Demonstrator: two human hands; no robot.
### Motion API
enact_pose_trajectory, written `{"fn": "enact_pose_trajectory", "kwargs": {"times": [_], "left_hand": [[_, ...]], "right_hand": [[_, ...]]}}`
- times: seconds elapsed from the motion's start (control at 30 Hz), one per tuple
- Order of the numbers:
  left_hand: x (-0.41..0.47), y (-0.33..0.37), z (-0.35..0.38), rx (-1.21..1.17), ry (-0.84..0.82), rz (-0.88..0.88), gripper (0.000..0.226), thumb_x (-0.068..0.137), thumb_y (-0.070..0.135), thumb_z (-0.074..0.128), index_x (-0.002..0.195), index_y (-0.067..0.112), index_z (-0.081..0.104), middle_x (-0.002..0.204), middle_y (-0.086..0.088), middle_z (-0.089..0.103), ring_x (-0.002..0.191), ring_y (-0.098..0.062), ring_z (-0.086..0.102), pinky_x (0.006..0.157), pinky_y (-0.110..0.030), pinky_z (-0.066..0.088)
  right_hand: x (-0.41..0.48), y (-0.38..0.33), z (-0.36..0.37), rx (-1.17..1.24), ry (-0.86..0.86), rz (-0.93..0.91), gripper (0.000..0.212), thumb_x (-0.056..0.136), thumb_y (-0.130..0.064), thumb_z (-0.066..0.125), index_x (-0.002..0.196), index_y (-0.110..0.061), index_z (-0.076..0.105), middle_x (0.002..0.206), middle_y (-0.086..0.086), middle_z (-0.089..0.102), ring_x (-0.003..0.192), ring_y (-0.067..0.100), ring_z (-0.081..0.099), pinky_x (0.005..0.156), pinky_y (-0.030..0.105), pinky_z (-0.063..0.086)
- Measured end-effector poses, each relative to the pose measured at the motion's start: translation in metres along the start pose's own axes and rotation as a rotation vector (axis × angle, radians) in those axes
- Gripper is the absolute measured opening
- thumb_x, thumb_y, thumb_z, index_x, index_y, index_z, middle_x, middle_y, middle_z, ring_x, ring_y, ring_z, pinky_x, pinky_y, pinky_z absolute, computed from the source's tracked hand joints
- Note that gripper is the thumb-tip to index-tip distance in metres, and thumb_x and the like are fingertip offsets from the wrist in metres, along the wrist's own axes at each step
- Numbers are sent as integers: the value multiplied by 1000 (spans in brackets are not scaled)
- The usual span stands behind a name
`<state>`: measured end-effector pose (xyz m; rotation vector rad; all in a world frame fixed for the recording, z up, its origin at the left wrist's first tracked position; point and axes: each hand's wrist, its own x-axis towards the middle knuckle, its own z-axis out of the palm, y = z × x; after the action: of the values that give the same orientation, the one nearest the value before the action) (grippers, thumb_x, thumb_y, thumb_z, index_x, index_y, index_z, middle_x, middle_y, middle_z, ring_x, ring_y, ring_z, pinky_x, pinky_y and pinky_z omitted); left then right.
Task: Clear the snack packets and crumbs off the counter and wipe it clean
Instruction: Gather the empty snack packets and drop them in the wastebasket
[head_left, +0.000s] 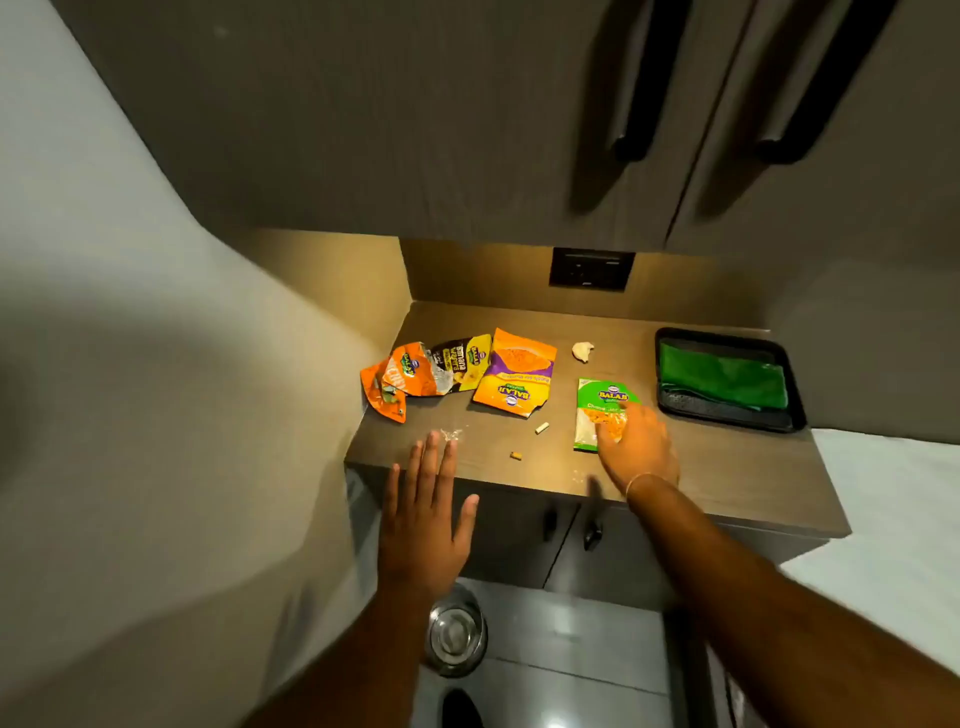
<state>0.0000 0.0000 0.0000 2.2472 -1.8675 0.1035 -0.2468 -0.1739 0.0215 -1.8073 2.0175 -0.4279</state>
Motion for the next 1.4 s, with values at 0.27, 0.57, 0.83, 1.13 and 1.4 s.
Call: {"fn": "enact_pose_trajectory", "kwargs": {"times": [0.27, 0.57, 0.83, 1.13, 1.4], "left_hand": [[28, -59, 33, 47, -86, -201, 82, 103, 63, 20, 170, 17, 15, 179, -11, 8, 165, -32, 13, 131, -56, 22], [77, -36, 57, -5, -89, -3, 78, 106, 57, 33, 171, 18, 13, 180, -8, 6, 167, -26, 8, 132, -54, 17], [118, 4, 63, 19, -165, 81, 78, 107, 61, 20, 172, 21, 1, 180, -5, -6, 167, -23, -3, 135, -50, 6], [139, 28, 67, -9, -251, -16, 80, 105, 65, 10, 171, 23, -7, 180, -1, -9, 167, -21, -3, 134, -46, 3], [198, 49, 63, -263, -241, -487, 76, 102, 69, 39, 160, 20, 43, 161, -6, 51, 149, -27, 45, 120, -46, 34]], "right_hand": [[55, 9, 29, 9, -112, 444, 93, 89, -63, 73, 155, -9, 36, 159, 22, 42, 145, 41, 41, 114, 53, 41], [68, 18, 43, -20, -96, 552, 95, 75, -64, 84, 145, -12, 48, 148, 22, 50, 138, 40, 48, 112, 51, 40], [76, 21, 37, 163, -30, 527, 58, 81, -46, 83, 129, -19, 66, 138, 17, 62, 129, 40, 58, 112, 53, 44], [96, 12, 32, 573, 200, 493, 13, 101, -29, 66, 100, -17, 71, 102, 11, 75, 89, 28, 64, 71, 28, 41], [110, -16, 33, 706, 262, 315, 16, 99, -10, 67, 101, 4, 73, 90, 9, 66, 86, 21, 59, 68, 24, 39]]}}
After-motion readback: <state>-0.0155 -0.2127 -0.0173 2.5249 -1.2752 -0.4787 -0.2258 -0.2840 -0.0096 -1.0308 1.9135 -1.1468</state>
